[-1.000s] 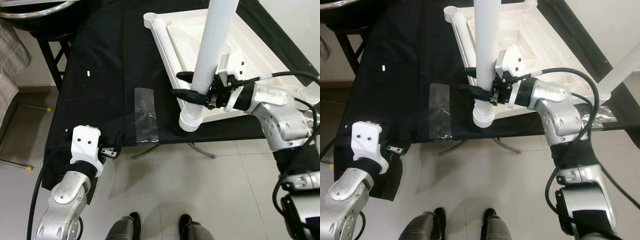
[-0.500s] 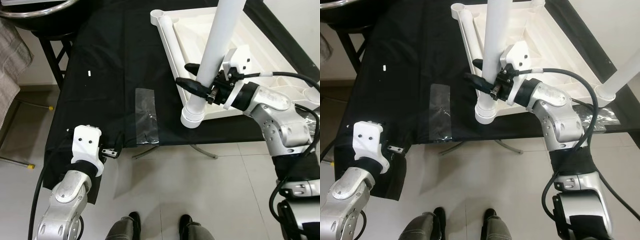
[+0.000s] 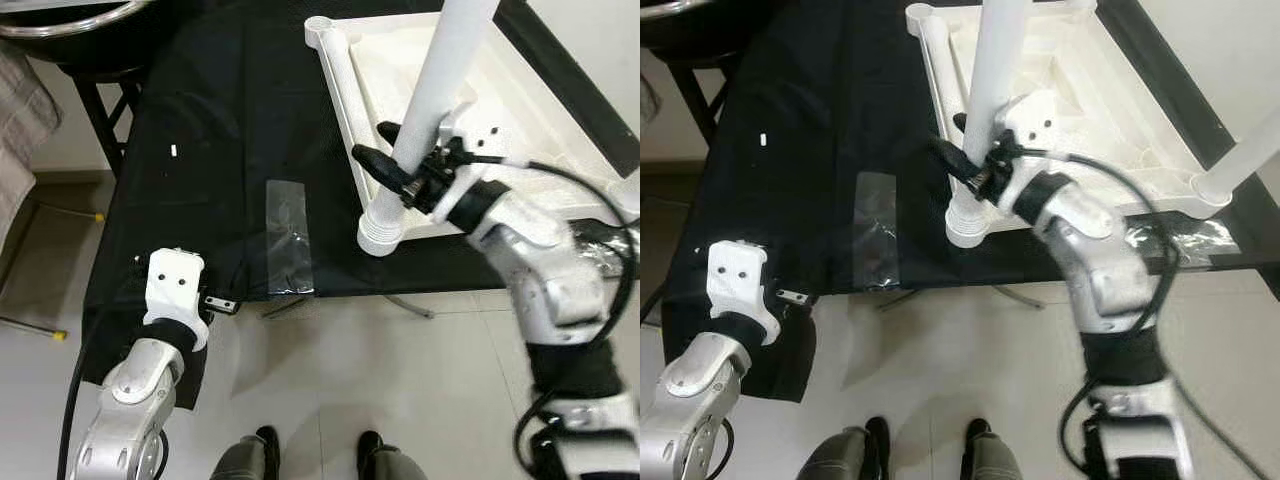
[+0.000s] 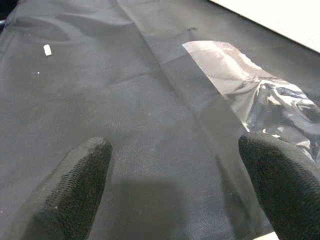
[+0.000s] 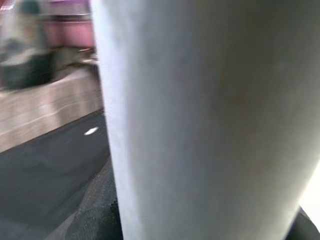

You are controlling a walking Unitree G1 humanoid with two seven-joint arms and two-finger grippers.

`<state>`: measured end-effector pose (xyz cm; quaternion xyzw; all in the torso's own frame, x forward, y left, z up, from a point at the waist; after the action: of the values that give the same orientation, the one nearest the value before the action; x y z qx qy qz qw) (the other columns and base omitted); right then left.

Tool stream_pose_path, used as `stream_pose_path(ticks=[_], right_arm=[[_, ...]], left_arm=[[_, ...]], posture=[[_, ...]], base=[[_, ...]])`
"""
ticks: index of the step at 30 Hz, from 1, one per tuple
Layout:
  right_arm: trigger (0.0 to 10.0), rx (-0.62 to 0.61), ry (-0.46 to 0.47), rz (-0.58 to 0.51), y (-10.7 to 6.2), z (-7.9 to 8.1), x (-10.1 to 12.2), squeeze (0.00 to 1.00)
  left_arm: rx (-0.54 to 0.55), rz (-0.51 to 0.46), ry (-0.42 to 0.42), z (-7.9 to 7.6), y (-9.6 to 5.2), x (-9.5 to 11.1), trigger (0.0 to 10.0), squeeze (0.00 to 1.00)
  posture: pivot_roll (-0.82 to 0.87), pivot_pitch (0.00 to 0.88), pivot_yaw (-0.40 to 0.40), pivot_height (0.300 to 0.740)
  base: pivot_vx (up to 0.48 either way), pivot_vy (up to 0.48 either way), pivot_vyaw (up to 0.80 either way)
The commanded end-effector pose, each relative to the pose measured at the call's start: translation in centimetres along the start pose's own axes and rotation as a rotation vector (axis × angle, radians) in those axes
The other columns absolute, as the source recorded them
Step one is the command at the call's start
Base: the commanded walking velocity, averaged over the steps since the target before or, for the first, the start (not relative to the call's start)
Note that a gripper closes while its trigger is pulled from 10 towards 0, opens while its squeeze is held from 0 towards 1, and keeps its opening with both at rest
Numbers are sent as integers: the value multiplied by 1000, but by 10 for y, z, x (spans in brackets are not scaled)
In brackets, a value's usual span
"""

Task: Building children table

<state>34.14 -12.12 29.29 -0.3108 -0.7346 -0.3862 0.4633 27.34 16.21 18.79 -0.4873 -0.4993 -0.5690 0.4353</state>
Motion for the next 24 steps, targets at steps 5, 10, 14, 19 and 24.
stream_pose_path(ticks=[5,10,14,19,24], right_arm=[[10000,-321,4,256,-21,4,-52,0],[10000,-333,35,289,-19,40,-62,0],[10000,-334,39,282,-15,49,-60,0],[10000,-386,48,298,-16,49,-61,0],[10000,-423,53,306,-15,44,-63,0]], left_arm=[[7,24,4,3,-2,-7,10000,0],[2,22,0,1,0,-8,10000,0],[1,12,4,3,2,-5,10000,0],[-3,-16,0,10,6,3,10000,0],[-140,-148,-59,14,14,43,10000,0]], posture=[[88,313,5,740],[87,299,10,740],[92,292,10,740],[92,278,7,740],[97,264,4,740]], base=[[0,0,0],[0,0,0],[0,0,0],[0,0,0],[0,0,0]])
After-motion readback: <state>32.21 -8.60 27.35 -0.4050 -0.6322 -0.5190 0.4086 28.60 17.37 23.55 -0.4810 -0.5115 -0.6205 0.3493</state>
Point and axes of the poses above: a point about 5 cm out from each wrist's last joint towards the gripper, its own y axis pointing out of the wrist towards the gripper, its own x axis along the axis of the wrist's last joint, z = x × y, the point moved 2 cm from there along y, pointing out of the wrist towards the gripper, and after that the axes turned 5 degrees about -y, right-handed, at the moved point
